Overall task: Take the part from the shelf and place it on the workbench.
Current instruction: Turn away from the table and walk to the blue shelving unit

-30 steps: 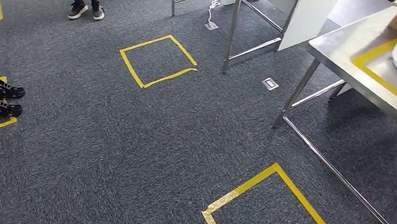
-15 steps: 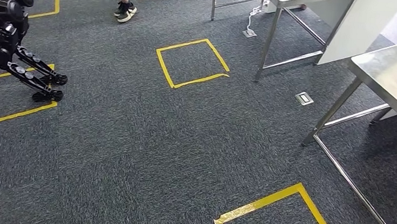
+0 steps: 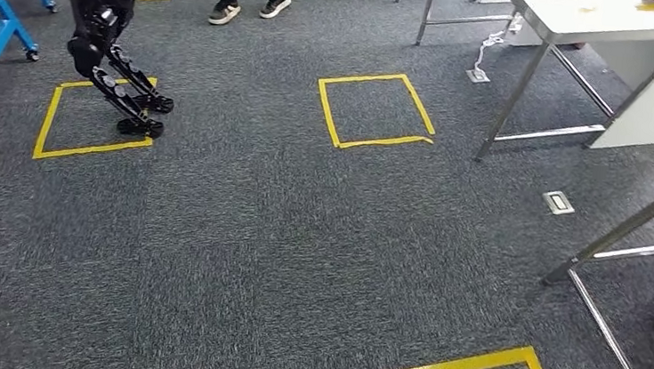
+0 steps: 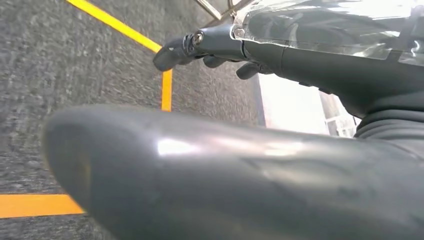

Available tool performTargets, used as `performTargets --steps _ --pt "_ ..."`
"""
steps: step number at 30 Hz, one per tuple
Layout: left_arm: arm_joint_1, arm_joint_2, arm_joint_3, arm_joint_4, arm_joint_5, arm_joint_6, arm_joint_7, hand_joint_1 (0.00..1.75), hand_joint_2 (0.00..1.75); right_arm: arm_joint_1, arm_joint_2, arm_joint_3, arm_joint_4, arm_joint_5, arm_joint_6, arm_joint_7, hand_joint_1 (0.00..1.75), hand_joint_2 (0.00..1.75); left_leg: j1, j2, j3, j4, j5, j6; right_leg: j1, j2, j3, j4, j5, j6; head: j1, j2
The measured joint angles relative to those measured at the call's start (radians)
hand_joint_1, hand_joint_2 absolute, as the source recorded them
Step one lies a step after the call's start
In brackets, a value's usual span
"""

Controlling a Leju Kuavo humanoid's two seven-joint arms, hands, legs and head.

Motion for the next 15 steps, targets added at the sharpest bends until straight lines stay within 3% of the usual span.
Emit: performTargets --steps 1,2,3,5,7,9,11,13,15 --pt "-0.001 -0.001 0.000 0.000 -0.001 0.000 0.000 0.00 1.75 0.003 -0.001 0.000 0.000 0.000 0.000 0.001 0.00 0.00 0.000 -0.015 0.000 0.000 0.000 0.001 0.000 0.012 -0.035 0.067 -0.024 0.000 0.001 0.000" --pt "-0.002 -0.002 0.000 0.001 -0.001 0.000 0.000 0.00 1.75 0.006 -0.002 0.000 0.000 0.000 0.001 0.001 0.00 0.00 -0.001 -0.030 0.001 0.001 -0.001 0.002 0.001 0.018 -0.059 0.106 -0.030 -0.001 0.002 0.000" --pt "-0.002 -0.003 0.000 0.001 -0.002 0.001 -0.001 0.00 1.75 0.008 -0.003 0.000 0.000 0.000 0.001 0.002 0.00 0.00 0.000 -0.046 0.002 0.001 -0.001 0.002 0.001 0.020 -0.067 0.106 -0.016 -0.003 0.002 0.000" --pt "-0.001 -0.004 0.000 0.002 -0.006 0.011 -0.010 0.00 1.75 0.008 -0.004 0.000 0.000 0.000 0.001 0.003 0.00 0.00 0.002 -0.076 0.005 0.004 -0.003 -0.002 -0.002 0.034 -0.028 -0.006 0.060 -0.005 0.003 0.000" --pt "-0.002 -0.004 0.000 0.002 -0.006 0.030 -0.030 0.00 1.75 0.008 -0.005 0.000 0.001 0.000 0.000 0.003 0.00 0.00 0.003 -0.103 0.004 0.012 -0.008 -0.011 -0.007 0.073 0.021 -0.127 0.110 -0.005 0.003 0.000" --pt "-0.001 -0.002 0.002 0.002 0.001 0.044 -0.057 0.00 1.75 0.008 -0.005 0.000 0.001 -0.001 -0.001 0.003 0.00 0.00 0.003 -0.124 -0.003 0.016 -0.008 -0.023 -0.006 0.090 0.035 -0.160 0.113 -0.011 0.003 0.000" --pt "0.003 -0.002 0.007 0.003 0.008 0.054 -0.083 0.00 1.75 0.008 -0.005 0.000 0.001 -0.001 -0.002 0.000 0.00 0.00 0.006 -0.137 -0.008 0.014 -0.006 -0.032 -0.004 0.071 0.039 -0.163 0.117 -0.024 0.003 0.000" --pt "0.005 -0.002 0.013 0.003 0.006 0.062 -0.102 0.00 1.75 0.007 -0.005 -0.001 0.001 -0.001 -0.004 -0.005 0.00 0.00 0.005 -0.097 -0.025 0.047 -0.027 -0.039 -0.005 0.049 0.044 -0.167 0.121 -0.037 -0.002 0.000" --pt "0.002 -0.002 0.017 0.003 0.001 0.071 -0.116 0.00 1.75 0.009 -0.005 -0.002 0.001 -0.001 -0.005 -0.007 0.00 0.00 0.002 -0.030 -0.079 0.157 -0.084 -0.044 -0.002 0.023 0.045 -0.168 0.120 -0.045 -0.007 0.000"
